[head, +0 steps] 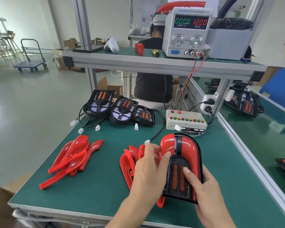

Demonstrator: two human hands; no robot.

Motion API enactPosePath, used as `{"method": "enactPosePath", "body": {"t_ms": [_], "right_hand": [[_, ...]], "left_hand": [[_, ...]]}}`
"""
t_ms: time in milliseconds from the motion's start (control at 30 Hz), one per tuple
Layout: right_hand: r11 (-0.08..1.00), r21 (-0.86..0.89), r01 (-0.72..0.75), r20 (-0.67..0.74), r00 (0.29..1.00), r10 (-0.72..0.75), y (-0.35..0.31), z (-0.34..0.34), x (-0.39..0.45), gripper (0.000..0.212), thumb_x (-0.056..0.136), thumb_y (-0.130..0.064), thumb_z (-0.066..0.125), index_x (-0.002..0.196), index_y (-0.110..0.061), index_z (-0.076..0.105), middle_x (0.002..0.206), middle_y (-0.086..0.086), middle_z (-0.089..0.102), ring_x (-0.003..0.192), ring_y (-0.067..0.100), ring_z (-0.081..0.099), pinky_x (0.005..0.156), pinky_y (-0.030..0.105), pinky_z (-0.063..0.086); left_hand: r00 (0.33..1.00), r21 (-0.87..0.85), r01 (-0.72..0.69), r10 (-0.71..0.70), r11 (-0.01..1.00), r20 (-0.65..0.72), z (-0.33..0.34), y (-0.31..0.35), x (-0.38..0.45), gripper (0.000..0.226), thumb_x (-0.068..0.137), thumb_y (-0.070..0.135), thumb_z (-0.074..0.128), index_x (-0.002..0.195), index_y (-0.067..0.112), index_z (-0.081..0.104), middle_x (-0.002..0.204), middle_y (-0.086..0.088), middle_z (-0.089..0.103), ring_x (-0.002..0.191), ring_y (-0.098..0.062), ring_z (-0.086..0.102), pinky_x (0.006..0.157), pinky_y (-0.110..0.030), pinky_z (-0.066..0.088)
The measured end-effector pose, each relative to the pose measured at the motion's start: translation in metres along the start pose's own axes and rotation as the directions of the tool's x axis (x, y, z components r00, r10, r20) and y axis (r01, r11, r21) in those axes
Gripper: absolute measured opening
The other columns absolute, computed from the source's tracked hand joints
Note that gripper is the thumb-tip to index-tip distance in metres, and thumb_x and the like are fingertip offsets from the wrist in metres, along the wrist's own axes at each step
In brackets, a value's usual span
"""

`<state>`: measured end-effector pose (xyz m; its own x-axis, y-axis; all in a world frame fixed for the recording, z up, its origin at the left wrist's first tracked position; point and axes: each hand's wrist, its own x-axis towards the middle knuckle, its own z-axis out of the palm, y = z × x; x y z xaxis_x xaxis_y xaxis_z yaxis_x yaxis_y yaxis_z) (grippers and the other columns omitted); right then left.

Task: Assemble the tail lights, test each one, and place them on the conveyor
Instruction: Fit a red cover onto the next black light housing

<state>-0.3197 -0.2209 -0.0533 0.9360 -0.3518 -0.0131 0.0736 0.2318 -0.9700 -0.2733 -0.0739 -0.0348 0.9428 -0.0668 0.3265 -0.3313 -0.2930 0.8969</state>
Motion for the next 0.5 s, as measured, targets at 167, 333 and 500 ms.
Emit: {"method": "enactPosePath", "body": {"t_ms": [167, 333, 500], "right_hand": [[1.0, -0.023, 0.005, 0.014, 1.0, -0.004, 0.0, 0.003, -0.001, 0.043, 0.069, -0.037, 0.079, 0.111, -0.032, 0.076, 0.11, 0.006, 0.078, 0.104, 0.026, 0.074, 0.096, 0.042, 0.054], [1.0, -0.017, -0.003, 0.02, 1.0, 0.004, 0.0, 0.001, -0.001, 0.043, 0.07, -0.036, 0.079, 0.113, -0.03, 0.076, 0.11, 0.005, 0.078, 0.104, 0.025, 0.075, 0.096, 0.043, 0.054], [0.999, 0.023, -0.025, 0.041, 0.999, 0.024, -0.003, -0.003, -0.003, 0.039, 0.073, -0.031, 0.077, 0.111, -0.028, 0.077, 0.112, 0.012, 0.077, 0.105, 0.032, 0.074, 0.097, 0.047, 0.054]], "left_hand": [[0.962, 0.41, -0.225, 0.267, 0.884, -0.049, 0.001, 0.007, -0.001, 0.023, 0.101, 0.045, 0.049, 0.097, 0.023, 0.05, 0.089, 0.007, 0.056, 0.07, -0.023, 0.059, 0.059, -0.039, 0.049], [0.929, 0.637, -0.265, 0.368, 0.724, -0.032, 0.0, 0.009, 0.003, 0.029, 0.094, 0.04, 0.066, 0.08, 0.018, 0.053, 0.079, -0.001, 0.053, 0.046, -0.022, 0.05, 0.038, -0.024, 0.026], [0.884, 0.658, -0.347, 0.467, 0.669, -0.008, 0.0, 0.003, 0.014, 0.032, 0.096, 0.04, 0.062, 0.076, 0.019, 0.05, 0.07, 0.002, 0.045, 0.049, -0.021, 0.042, 0.036, -0.032, 0.034]]}}
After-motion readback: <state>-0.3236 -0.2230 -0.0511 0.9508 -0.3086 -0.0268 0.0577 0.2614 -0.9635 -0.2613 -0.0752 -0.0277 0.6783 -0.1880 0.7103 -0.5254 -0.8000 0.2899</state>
